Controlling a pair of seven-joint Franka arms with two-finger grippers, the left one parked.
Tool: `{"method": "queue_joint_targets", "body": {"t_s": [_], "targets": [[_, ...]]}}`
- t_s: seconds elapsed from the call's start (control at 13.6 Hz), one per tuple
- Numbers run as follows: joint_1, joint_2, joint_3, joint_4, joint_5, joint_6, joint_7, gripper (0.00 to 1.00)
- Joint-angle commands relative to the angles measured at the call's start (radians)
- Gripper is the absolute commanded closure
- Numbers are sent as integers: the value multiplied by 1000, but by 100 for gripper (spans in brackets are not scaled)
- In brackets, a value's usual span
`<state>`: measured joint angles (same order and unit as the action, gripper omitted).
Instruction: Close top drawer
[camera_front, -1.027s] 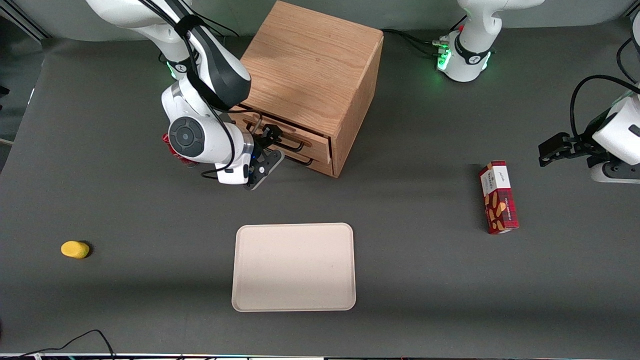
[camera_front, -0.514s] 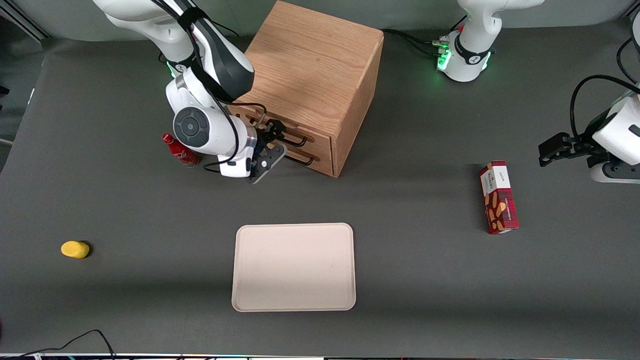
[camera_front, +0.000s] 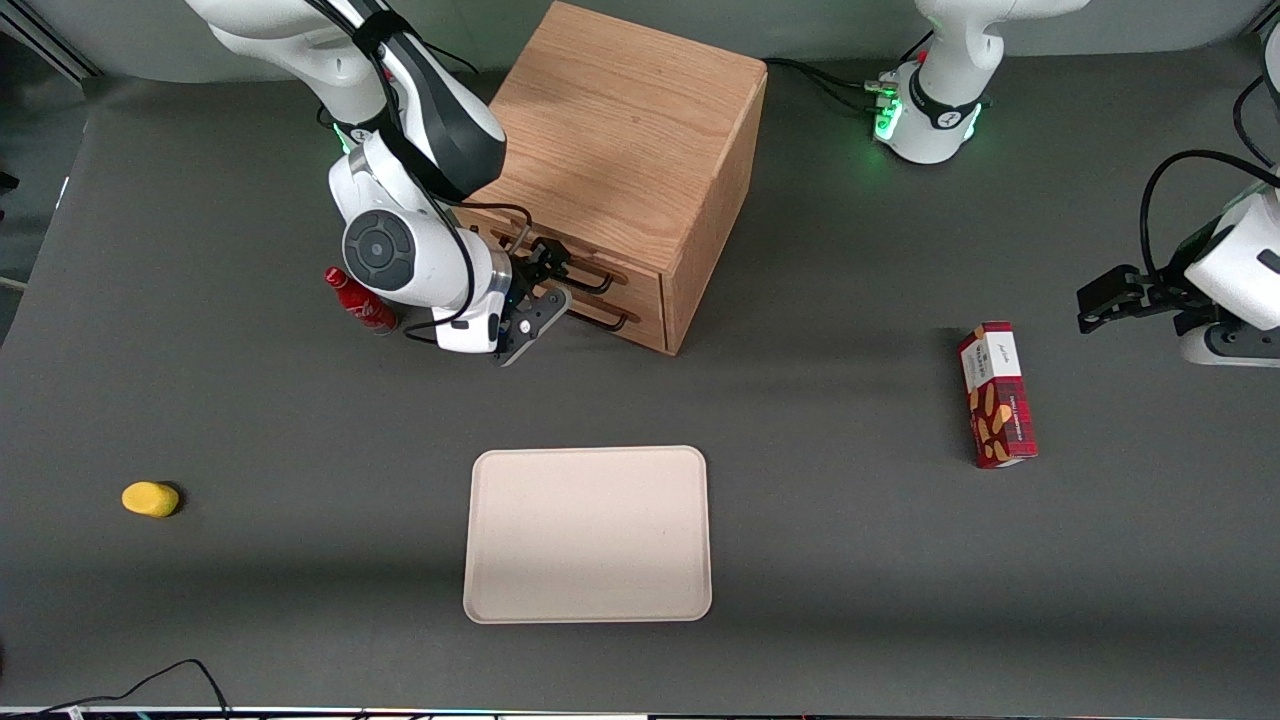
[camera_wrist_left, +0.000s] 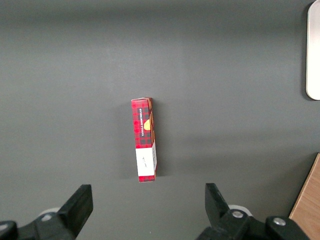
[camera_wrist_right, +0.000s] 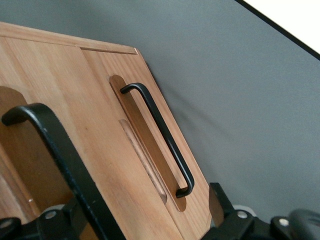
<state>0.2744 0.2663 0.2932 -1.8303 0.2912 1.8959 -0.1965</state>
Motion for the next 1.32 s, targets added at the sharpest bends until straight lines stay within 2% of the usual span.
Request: {"method": "queue_joint_targets", "body": {"t_s": [0.0, 0.44, 0.66, 0.95, 1.1, 1.25], "targets": [[-6, -30, 18, 38, 5, -90, 45, 0], [-20, -47, -2, 147, 0, -205, 49, 0], [-27, -71, -62, 285, -67, -343, 46, 0], [-49, -76, -164, 456, -89, -506, 48, 0], [-57, -79, -174, 515, -180, -537, 55, 0], [-75, -102, -189, 520, -240, -537, 199, 0]]}}
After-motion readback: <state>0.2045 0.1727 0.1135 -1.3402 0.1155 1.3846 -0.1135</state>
